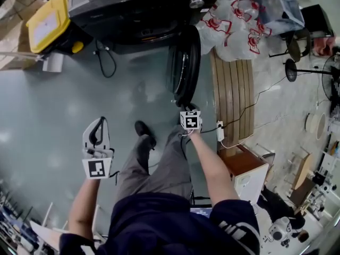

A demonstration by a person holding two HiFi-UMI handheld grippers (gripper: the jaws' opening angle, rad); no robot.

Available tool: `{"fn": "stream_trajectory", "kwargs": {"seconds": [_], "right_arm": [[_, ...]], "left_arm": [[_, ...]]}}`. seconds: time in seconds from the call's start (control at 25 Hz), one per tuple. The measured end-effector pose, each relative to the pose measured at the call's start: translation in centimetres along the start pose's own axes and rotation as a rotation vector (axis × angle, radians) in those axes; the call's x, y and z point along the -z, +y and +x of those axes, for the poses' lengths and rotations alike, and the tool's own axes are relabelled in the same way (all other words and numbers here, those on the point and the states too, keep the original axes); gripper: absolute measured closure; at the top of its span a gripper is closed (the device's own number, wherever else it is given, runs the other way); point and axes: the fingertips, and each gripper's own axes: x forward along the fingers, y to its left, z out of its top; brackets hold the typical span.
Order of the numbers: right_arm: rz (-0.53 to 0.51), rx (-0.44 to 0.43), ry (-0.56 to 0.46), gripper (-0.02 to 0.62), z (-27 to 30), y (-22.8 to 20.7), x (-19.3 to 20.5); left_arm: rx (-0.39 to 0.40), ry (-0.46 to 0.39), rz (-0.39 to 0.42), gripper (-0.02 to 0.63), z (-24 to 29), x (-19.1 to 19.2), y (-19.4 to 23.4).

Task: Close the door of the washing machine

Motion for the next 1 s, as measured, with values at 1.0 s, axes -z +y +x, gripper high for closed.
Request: {"fn": "stream_trajectory", "kwargs": {"seconds": [1.0], "right_arm": [[0.081, -0.147, -0.001, 0.437, 5.1, 14.3, -6.5]], "left_arm": [[-0.142, 0.058, -0.009, 0.581, -1.8, 1.3, 6.3]]}}
